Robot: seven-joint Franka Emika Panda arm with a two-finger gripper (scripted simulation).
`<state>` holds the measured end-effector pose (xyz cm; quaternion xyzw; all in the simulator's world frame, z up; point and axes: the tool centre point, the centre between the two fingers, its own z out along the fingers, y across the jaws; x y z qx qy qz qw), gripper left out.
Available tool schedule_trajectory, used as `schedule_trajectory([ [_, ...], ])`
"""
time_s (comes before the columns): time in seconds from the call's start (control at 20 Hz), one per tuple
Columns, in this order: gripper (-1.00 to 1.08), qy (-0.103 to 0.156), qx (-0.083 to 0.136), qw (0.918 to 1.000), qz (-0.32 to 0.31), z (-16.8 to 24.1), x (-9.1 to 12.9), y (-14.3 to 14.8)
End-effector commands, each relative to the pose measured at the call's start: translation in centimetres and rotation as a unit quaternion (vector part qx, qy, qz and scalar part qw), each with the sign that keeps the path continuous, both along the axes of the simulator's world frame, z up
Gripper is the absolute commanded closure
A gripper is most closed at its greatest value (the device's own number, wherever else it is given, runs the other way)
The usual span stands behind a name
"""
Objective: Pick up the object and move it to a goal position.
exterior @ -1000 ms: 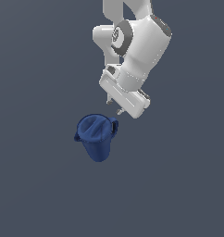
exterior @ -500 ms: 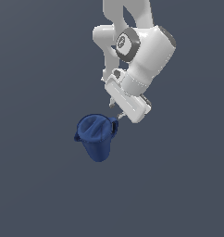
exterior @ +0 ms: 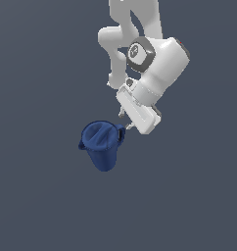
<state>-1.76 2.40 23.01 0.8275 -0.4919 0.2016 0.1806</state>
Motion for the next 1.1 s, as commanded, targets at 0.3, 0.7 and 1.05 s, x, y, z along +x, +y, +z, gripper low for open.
schedule_trajectory([
  [0.3, -0.2, -0.041, -0.009, 0.9985, -0.035, -0.9, 0.4, 0.7],
  [0.7, -0.2, -0.059, -0.012, 0.997, -0.05, -1.4, 0.6, 1.0],
  [1.05, -0.2, -0.059, -0.012, 0.9969, -0.05, -1.7, 0.7, 0.8],
])
